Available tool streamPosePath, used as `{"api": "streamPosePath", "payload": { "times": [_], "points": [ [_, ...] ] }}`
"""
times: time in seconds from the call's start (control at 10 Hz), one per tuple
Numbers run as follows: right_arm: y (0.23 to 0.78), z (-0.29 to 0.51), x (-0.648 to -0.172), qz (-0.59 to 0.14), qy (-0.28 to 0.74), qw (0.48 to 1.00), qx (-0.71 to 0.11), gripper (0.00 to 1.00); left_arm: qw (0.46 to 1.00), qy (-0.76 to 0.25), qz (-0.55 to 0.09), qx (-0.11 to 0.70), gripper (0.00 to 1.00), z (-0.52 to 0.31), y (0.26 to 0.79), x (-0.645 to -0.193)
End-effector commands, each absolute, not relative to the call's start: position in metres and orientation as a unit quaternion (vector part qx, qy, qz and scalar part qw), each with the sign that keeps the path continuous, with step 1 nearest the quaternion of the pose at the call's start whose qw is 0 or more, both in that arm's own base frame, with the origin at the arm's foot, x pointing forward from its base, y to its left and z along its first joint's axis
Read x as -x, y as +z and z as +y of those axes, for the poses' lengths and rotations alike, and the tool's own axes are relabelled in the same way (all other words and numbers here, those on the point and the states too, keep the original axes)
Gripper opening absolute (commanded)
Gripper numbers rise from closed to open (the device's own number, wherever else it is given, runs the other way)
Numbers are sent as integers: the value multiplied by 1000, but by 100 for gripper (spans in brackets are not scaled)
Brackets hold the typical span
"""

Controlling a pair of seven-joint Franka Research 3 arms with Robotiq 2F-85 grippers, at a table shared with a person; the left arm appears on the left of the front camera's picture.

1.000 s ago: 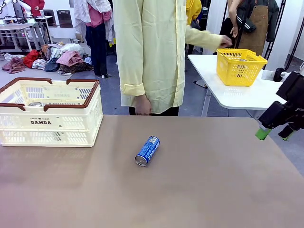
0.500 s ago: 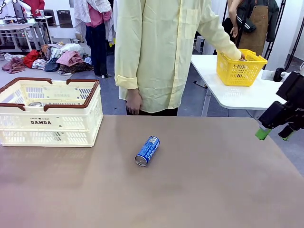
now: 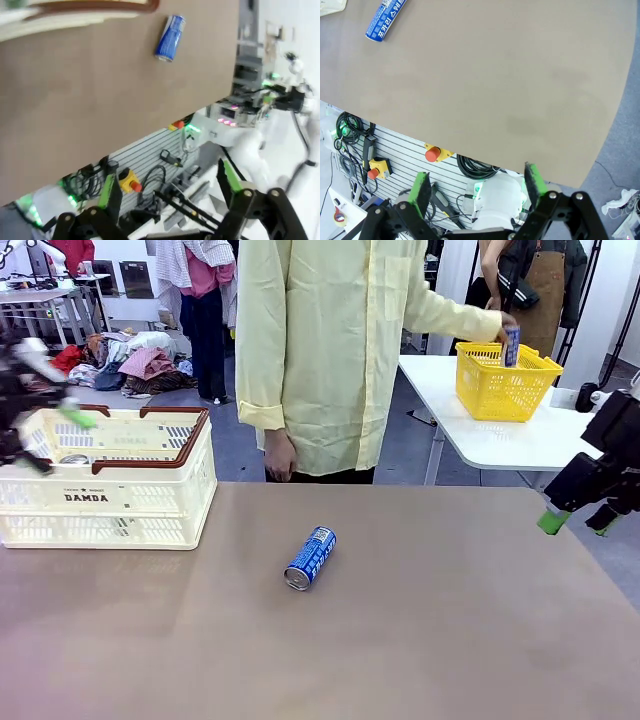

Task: Place the drinks into the Shopping basket.
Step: Pick up one drink and place it into the Shopping basket.

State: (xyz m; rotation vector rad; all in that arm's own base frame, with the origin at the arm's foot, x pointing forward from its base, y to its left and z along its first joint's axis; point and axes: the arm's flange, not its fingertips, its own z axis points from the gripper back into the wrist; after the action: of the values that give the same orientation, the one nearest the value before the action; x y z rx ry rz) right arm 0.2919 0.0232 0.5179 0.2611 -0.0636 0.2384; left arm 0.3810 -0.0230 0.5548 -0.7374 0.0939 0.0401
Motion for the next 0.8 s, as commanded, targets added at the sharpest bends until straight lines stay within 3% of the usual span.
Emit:
{"api": "streamPosePath", "payload": {
  "times": [0.0, 0.4, 0.6, 0.7],
  "points": [
    [519, 22, -292, -31, 119, 984, -130, 100, 956, 53, 32, 287, 100, -83, 546, -407],
    [519, 22, -292, -31, 119, 984, -130, 100, 982, -41, 81, 163, 100, -216, 512, -432],
    [519, 22, -292, -31, 119, 984, -130, 100, 990, -57, 31, 127, 100, -264, 478, -442],
    [519, 22, -292, -31, 119, 984, -130, 100, 991, -48, 65, 108, 100, -268, 469, -441]
  ]
}}
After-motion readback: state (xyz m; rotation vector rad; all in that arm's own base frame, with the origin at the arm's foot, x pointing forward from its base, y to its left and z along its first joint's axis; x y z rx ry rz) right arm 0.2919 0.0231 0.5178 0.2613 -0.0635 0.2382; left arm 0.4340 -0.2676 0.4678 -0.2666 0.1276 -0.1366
